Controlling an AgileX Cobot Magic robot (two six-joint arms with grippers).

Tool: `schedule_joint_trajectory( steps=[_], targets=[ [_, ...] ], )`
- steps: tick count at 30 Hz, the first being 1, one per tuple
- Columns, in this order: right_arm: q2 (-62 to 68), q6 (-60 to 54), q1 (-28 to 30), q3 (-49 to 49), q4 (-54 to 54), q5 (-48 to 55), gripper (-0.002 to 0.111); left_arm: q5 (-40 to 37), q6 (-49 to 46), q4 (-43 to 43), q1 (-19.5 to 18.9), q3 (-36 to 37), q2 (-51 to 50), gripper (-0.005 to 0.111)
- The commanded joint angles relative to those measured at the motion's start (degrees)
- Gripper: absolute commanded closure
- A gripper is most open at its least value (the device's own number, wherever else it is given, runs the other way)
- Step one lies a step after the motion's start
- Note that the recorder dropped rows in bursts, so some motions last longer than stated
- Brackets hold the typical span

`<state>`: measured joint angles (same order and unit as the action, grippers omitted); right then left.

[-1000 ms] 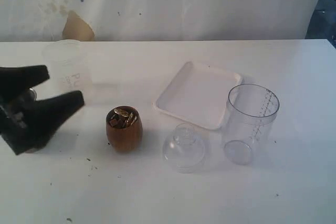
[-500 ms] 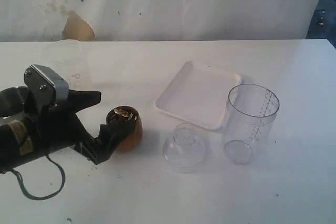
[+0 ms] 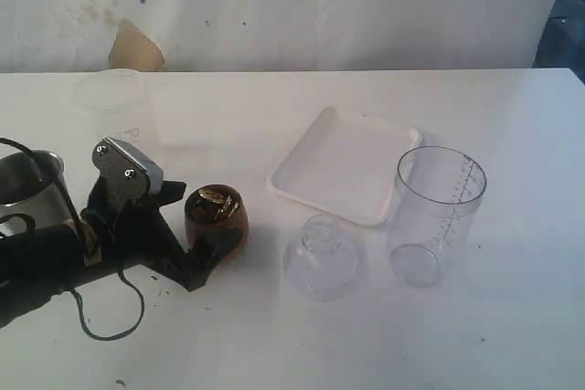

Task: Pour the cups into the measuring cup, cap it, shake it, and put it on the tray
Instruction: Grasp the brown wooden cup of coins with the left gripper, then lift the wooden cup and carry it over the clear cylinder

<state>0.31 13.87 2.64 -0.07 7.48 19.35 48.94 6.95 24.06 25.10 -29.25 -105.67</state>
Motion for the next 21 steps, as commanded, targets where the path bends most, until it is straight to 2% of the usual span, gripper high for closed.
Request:
schedule_joint_trajectory(
  steps=[1,15,21],
  targets=[
    [-0.31,0.07,-0.28,0.07,0.00,-0.12,0.108,0.47,-1.78,-0.91,0.37,-1.76,-2.46,0.011],
    [-0.31,0.07,-0.28,0.07,0.00,-0.12,0.108,-4.69,-4.83,-0.44,0.37,-9.11,-8.58,0.011],
    [-0.31,0.07,-0.28,0.07,0.00,-0.12,0.108,-4.32,-5.87,-0.44,0.37,-10.27,-10.73,0.011]
  ],
)
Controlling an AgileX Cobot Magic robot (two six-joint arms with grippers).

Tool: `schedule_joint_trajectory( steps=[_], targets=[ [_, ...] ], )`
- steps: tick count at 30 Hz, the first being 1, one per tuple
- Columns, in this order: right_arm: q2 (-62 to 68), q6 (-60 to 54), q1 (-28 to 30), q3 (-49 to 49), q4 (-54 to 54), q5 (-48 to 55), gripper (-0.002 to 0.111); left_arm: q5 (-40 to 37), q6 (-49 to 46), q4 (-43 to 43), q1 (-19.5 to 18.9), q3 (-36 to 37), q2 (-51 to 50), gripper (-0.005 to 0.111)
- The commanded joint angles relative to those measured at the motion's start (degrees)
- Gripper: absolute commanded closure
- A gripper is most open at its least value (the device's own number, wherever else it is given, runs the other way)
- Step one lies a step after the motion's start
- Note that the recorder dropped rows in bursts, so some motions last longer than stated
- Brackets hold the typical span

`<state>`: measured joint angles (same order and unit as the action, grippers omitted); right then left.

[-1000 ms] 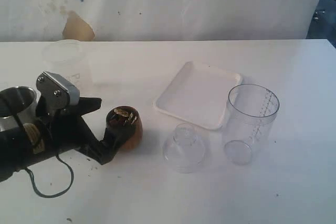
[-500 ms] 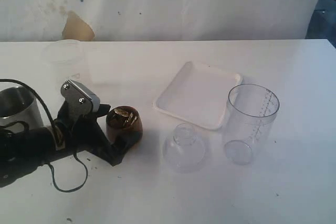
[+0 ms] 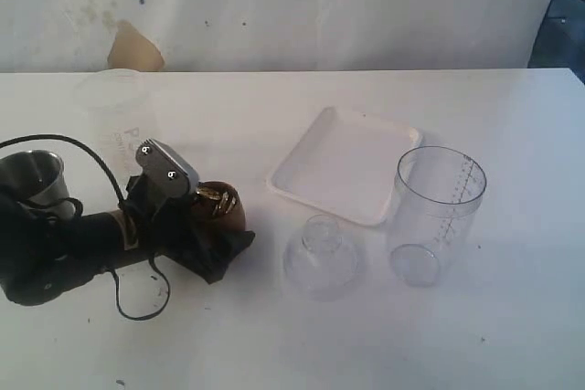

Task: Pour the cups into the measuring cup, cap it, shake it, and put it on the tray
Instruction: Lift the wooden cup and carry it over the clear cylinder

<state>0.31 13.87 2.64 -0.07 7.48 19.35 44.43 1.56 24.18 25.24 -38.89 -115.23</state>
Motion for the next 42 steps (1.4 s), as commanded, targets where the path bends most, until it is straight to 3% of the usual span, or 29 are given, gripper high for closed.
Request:
schedule_joint_trajectory(
  steps=[1,4,6,12,20,24,29,34,42],
  targets=[
    [-0.31,0.07,-0.28,0.07,0.00,-0.12,0.108,0.70,-0.48,-0.56,0.23,-0.63,-1.48,0.012],
    [-0.31,0.07,-0.28,0.07,0.00,-0.12,0.108,1.15,-0.48,-0.56,0.23,-0.63,-2.43,0.019],
    [-0.31,0.07,-0.28,0.07,0.00,-0.12,0.108,1.15,-0.48,-0.40,0.23,-0.63,-2.42,0.034],
    [-0.31,0.07,-0.28,0.07,0.00,-0.12,0.108,1.28,-1.56,-0.40,0.13,-0.63,-1.09,0.107],
    [-0.31,0.07,-0.28,0.07,0.00,-0.12,0.108,4.99,-2.87,-0.53,0.13,-0.86,2.46,0.107],
    [-0.31,0.07,-0.28,0.07,0.00,-0.12,0.108,3.76,1.21,-0.03,0.13,-3.13,5.51,0.107],
    [-0.31,0.07,-0.28,0.07,0.00,-0.12,0.108,-3.96,14.61,11.36,0.13,-11.32,8.02,0.107],
    [-0.31,0.07,-0.28,0.07,0.00,-0.12,0.108,-6.52,27.83,23.62,0.81,-20.14,7.80,0.107],
    [-0.31,0.07,-0.28,0.07,0.00,-0.12,0.108,-14.85,28.81,26.13,7.51,-31.01,6.16,0.107]
  ],
)
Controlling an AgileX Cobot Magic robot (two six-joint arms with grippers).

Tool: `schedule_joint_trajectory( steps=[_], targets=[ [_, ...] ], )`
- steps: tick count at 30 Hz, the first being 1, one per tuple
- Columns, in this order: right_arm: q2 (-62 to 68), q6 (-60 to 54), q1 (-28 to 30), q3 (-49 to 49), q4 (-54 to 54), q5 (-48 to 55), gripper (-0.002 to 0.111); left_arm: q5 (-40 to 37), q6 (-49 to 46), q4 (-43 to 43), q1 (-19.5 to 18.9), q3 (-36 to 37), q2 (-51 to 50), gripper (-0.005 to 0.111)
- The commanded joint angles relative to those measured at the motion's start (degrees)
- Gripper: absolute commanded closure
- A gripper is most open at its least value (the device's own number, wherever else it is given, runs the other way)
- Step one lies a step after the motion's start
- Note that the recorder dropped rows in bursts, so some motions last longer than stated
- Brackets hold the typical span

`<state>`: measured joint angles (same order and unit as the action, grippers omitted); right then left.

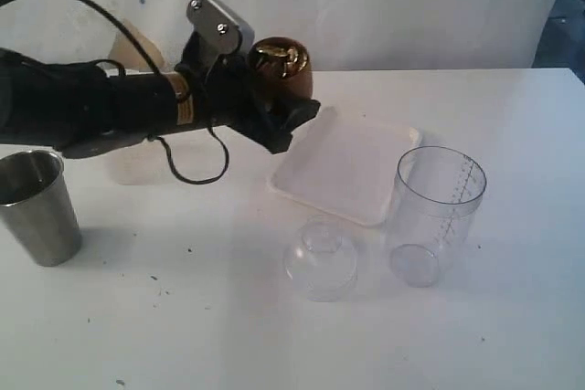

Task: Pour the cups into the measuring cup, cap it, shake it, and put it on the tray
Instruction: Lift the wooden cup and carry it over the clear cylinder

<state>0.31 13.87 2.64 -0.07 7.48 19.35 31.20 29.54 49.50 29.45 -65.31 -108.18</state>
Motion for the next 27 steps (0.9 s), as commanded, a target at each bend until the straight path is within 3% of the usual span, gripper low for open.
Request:
schedule_joint_trajectory(
  steps=[1,11,20,27],
  targets=[
    [-0.31,0.07,-0.28,0.07,0.00,-0.12,0.108,-1.73,0.83,0.80,3.98,-5.63,-1.47,0.107],
    [-0.31,0.07,-0.28,0.07,0.00,-0.12,0.108,-3.94,0.27,1.49,10.40,-16.13,-10.10,0.107],
    [-0.31,0.07,-0.28,0.07,0.00,-0.12,0.108,-6.98,-3.20,5.40,13.15,-23.25,-13.82,0.107],
    [-0.31,0.07,-0.28,0.07,0.00,-0.12,0.108,-7.27,-15.70,5.40,13.54,-23.47,-14.07,0.107]
  ],
)
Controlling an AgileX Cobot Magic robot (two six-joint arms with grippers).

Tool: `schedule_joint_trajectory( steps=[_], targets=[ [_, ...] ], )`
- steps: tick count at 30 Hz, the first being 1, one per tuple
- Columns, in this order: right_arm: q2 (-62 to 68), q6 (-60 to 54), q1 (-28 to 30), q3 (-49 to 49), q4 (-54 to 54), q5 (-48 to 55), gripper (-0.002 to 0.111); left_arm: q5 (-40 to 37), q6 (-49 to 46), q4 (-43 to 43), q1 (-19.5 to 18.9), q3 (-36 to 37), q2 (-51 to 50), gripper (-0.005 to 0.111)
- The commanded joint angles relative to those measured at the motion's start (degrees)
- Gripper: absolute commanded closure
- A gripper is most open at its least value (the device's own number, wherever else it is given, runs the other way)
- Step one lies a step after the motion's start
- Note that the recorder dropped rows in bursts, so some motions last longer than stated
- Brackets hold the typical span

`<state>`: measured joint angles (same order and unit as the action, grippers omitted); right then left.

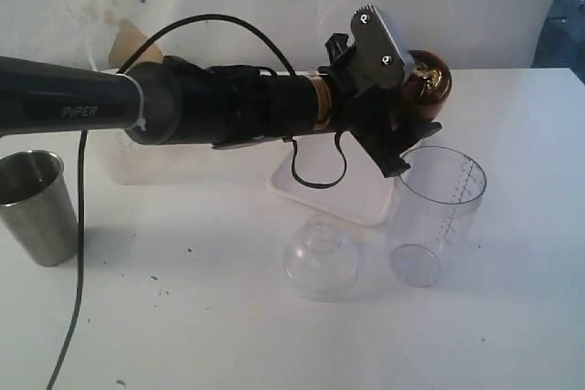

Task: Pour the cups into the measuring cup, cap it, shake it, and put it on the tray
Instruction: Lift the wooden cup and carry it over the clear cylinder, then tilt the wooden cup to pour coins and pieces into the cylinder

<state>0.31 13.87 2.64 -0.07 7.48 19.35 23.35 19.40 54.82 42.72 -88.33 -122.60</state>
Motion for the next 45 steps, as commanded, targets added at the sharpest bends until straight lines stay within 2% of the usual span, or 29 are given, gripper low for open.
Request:
schedule_joint_trajectory(
  steps=[1,10,18,23,29,33,45],
  targets=[
    [-0.31,0.07,-0.28,0.07,0.00,-0.12,0.108,0.57,-5.56,0.08,0.26,-0.44,0.36,0.107],
    [-0.31,0.07,-0.28,0.07,0.00,-0.12,0.108,0.77,-4.44,0.21,0.31,-0.44,3.75,0.107],
    [-0.31,0.07,-0.28,0.07,0.00,-0.12,0.108,0.12,-2.81,13.73,2.17,-0.34,3.97,0.107],
    [-0.31,0.07,-0.28,0.07,0.00,-0.12,0.108,-2.68,-3.89,13.73,1.97,-0.34,3.97,0.107],
    [-0.31,0.07,-0.28,0.07,0.00,-0.12,0.108,-3.35,-16.52,13.73,1.97,-0.34,3.97,0.107],
    [-0.31,0.07,-0.28,0.07,0.00,-0.12,0.108,-3.61,-21.34,13.73,1.97,-0.34,3.97,0.107],
    [-0.31,0.07,-0.28,0.07,0.00,-0.12,0.108,-3.39,-27.96,13.73,1.97,-0.34,3.97,0.107]
  ],
)
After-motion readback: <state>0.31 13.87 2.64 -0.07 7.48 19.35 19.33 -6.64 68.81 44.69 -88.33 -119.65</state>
